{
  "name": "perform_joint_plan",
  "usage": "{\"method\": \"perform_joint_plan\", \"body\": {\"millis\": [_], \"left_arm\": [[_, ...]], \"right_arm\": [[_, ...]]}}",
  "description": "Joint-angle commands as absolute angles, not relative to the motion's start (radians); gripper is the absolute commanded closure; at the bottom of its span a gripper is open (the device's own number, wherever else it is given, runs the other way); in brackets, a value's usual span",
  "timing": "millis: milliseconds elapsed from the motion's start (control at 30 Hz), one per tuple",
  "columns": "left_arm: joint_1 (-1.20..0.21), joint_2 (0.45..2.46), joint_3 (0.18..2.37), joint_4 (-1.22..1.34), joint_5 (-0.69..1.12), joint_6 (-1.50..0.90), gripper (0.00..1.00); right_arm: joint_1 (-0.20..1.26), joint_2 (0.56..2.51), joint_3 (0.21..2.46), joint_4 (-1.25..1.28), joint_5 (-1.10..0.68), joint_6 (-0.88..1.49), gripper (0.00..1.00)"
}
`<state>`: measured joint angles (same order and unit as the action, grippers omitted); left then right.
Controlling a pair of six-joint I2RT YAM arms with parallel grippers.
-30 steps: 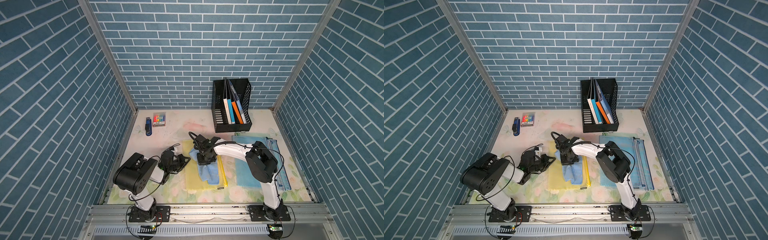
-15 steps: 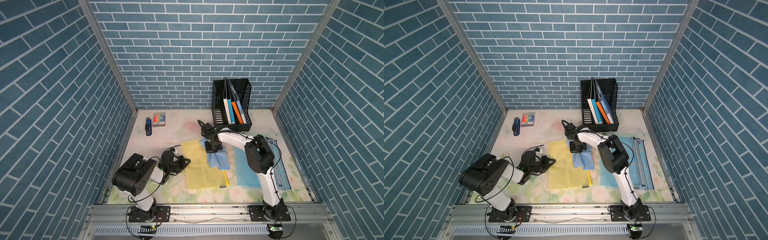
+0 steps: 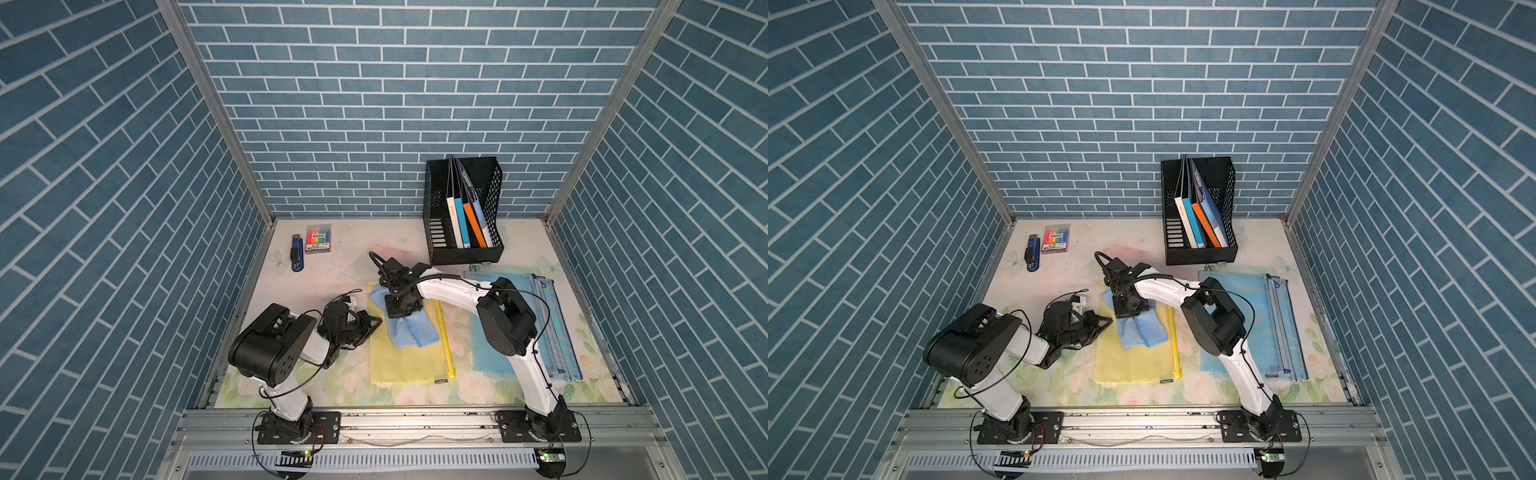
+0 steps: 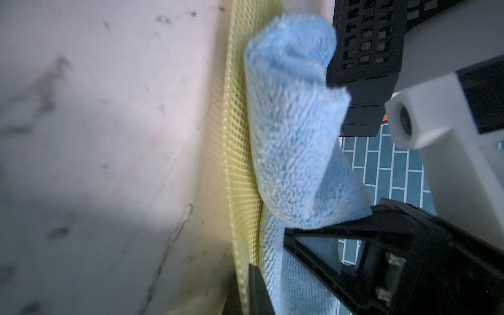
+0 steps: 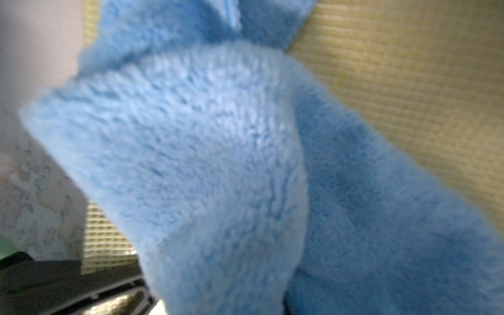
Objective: Wipe the document bag
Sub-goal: Wipe the dirt from the document bag.
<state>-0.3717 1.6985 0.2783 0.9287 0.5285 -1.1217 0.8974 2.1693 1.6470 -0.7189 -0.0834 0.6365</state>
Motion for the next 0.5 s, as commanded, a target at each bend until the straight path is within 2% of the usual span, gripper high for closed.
{"method": "perform_joint_plan", "body": {"millis": [0,200,333,467], "left_arm": [[-0.368,1.708,0.269,0.941,0.501,-1.128,1.0],[-0.367,1.704,0.262,0.945,0.48,-1.135,1.0],[-0.366,1.713,0.267,0.957,0.479,-1.147,1.0],[-0.367,1.705,0.268,0.956,0.472,-1.152,1.0]], "right_arm": [[0.84,2.077,1.488,-0.763,-0.039,0.697,1.0],[0.838,1.933,1.366,-0.762,-0.053,0.698,1.0],[0.934,1.967,1.397,-0.771,-0.084,0.729,1.0],[1.058,2.067,1.529,-0.768,-0.136,0.746,1.0]]}}
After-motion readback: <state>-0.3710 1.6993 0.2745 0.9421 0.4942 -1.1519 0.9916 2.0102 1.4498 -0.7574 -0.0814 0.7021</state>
